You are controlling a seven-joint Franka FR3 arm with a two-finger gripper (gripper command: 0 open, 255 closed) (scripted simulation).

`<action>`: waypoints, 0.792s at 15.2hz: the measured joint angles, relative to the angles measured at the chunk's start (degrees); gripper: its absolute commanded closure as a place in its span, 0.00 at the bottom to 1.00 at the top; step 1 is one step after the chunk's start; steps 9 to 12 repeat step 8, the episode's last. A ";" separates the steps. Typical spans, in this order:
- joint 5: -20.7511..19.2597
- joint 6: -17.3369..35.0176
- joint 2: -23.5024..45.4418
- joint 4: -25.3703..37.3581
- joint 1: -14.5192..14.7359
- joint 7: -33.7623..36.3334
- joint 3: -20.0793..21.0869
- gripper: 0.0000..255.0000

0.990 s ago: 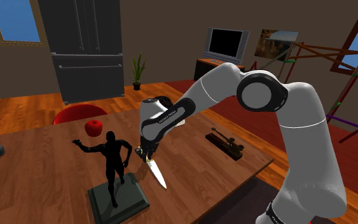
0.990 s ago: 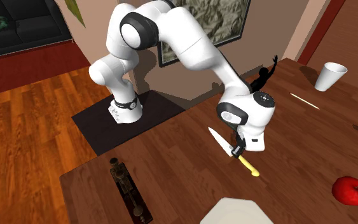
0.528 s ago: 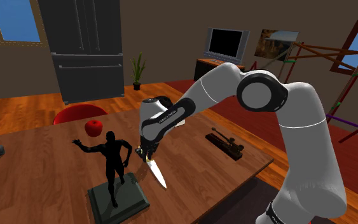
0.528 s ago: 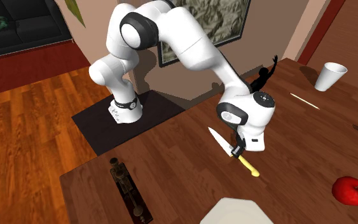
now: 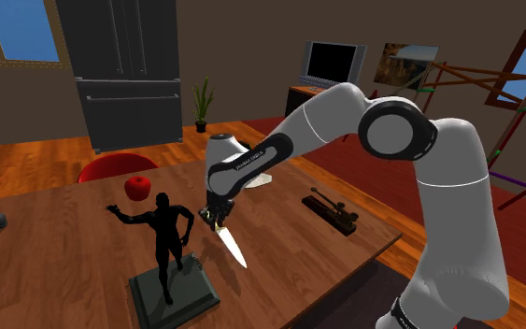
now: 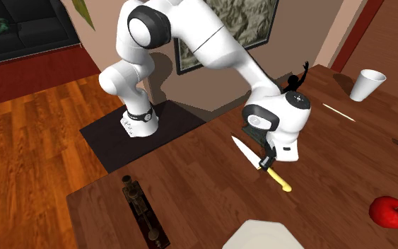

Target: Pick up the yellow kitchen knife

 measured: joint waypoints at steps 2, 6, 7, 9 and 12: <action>0.07 -1.24 -0.81 0.43 0.03 0.05 0.07 1.00; 0.25 -3.73 -2.59 1.14 -0.13 -0.12 0.15 1.00; 0.29 -4.28 -3.04 1.24 -0.17 -0.15 0.17 1.00; 0.32 -4.68 -3.31 1.38 -0.18 -0.16 0.18 1.00; 0.32 -4.68 -3.31 1.38 -0.18 -0.16 0.18 1.00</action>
